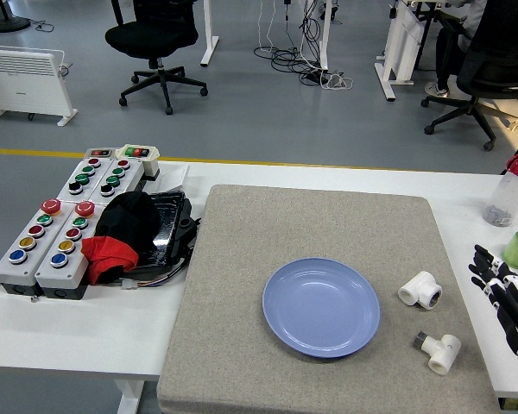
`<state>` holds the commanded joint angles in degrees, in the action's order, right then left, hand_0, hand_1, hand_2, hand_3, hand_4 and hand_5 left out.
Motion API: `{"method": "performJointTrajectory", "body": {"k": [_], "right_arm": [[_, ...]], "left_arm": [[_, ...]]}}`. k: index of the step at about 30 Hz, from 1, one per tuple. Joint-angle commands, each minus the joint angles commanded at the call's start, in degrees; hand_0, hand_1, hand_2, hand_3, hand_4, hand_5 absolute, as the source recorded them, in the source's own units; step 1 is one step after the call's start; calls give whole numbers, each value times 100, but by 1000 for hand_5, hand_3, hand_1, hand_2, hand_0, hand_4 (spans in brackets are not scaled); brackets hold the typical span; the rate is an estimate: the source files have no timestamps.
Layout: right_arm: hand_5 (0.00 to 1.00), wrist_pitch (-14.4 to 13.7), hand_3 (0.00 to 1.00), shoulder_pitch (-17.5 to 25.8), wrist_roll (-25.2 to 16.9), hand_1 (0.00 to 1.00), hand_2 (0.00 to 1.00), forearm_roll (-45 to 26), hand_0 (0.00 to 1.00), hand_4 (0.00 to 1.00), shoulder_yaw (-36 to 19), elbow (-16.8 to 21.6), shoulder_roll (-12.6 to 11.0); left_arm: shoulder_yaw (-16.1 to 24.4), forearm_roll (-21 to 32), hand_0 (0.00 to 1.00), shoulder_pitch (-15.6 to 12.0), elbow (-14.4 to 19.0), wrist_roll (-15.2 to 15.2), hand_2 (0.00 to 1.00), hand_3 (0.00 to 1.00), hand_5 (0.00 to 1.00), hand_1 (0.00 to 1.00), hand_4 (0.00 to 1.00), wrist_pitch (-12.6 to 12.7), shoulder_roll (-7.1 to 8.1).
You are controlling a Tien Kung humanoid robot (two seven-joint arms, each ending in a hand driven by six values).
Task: Pick pipe place plate twice
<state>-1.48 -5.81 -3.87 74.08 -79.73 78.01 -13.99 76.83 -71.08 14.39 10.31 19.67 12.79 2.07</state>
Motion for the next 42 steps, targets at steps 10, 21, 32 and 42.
{"method": "performJointTrajectory", "body": {"k": [10,21,32,42], "right_arm": [[411,-415,998,-78,28,969,998,1949,998,857,315,-27,13],[402,-845,998,-668,116,968,998,2342,998,854,886,-689,14],[407,-1095,989,-1297,-70,952,998,1983,998,849,1512,-1394,-32],[403,-1154,931,-1628,-152,900,966,1910,955,840,1768,-1915,35]], "left_arm": [[-7,-11,711,-11,1,4,719,656,998,741,399,-5,-3],[-22,-3,712,-34,5,15,718,656,998,741,398,-13,-9],[-48,48,713,-24,4,14,717,655,998,741,399,-19,-12],[-80,93,717,4,5,10,717,654,998,741,399,-25,-19]]}}
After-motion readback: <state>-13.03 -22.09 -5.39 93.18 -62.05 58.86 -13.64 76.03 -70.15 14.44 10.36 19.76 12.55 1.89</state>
